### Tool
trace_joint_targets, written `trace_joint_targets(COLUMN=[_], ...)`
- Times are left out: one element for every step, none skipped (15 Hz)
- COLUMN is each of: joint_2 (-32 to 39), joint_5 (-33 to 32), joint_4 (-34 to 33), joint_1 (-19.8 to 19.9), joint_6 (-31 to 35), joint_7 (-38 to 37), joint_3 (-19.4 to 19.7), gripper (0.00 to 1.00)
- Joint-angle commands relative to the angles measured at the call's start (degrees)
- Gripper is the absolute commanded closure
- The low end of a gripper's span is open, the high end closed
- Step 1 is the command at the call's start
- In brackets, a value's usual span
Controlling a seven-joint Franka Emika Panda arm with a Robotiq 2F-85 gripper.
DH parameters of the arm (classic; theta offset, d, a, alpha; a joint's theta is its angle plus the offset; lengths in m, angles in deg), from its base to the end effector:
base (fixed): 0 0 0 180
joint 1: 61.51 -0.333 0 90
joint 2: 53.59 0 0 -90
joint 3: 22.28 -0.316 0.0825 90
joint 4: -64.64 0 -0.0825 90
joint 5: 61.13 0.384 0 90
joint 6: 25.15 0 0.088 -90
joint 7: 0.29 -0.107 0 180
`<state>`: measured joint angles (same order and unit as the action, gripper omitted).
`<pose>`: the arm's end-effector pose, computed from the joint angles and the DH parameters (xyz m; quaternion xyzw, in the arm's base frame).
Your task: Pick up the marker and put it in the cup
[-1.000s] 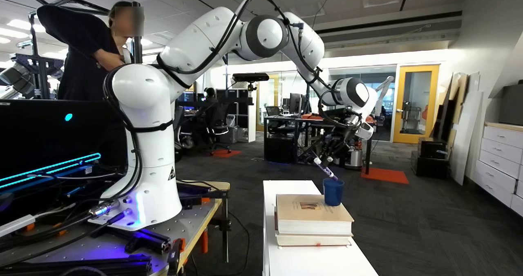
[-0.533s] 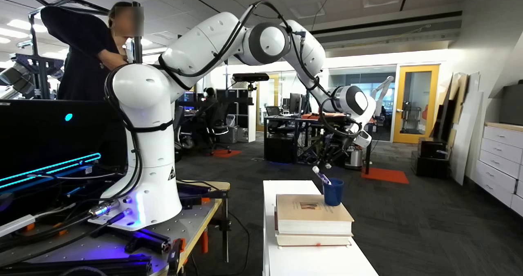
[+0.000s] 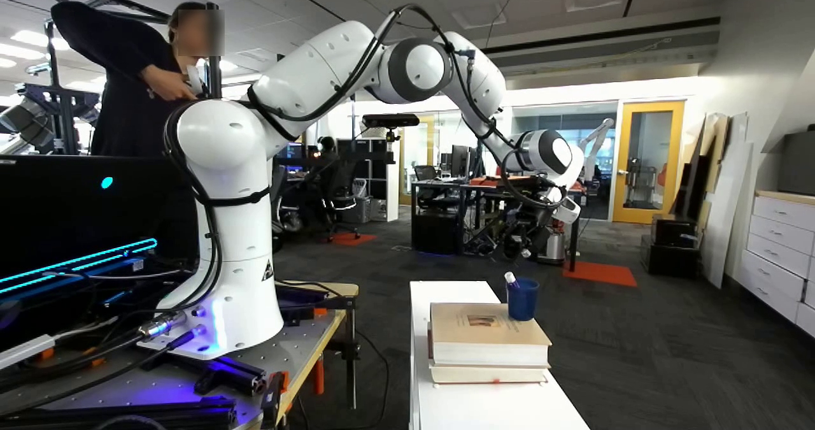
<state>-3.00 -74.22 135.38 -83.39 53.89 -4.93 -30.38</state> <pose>0.5966 0.2890 0.2060 0.9068 0.2196 -0.3242 0.1559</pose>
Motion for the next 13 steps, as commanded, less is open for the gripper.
trace_joint_targets(joint_2=[-1.29,-1.71,-2.50,-0.20,-0.23,-0.14,-0.03,0.03,0.03,0.03,0.03,0.03,0.03], joint_5=[-0.53,-0.45,-0.84,0.12,0.16,0.17,0.17,0.17,0.17,0.17,0.17,0.17,0.17], joint_4=[-0.30,0.14,1.12,-0.88,-0.92,-0.91,-0.91,-0.91,-0.91,-0.91,-0.91,-0.91,-0.91], joint_1=[-0.30,-0.21,-0.25,-0.22,-0.21,-0.21,-0.23,-0.24,-0.24,-0.25,-0.24,-0.24,-0.24], joint_6=[-1.05,-0.73,0.12,-0.17,-0.16,-0.15,-0.14,-0.14,-0.14,-0.13,-0.13,-0.13,-0.13], joint_7=[0.39,0.26,-0.21,0.07,0.07,0.07,0.07,0.07,0.07,0.07,0.07,0.07,0.07], joint_3=[0.61,0.64,0.88,0.51,0.52,0.52,0.51,0.51,0.51,0.51,0.51,0.51,0.51], gripper=[0.00,0.00,0.00,0.00,0.00,0.00,0.00,0.00,0.00,0.00,0.00,0.00,0.00])
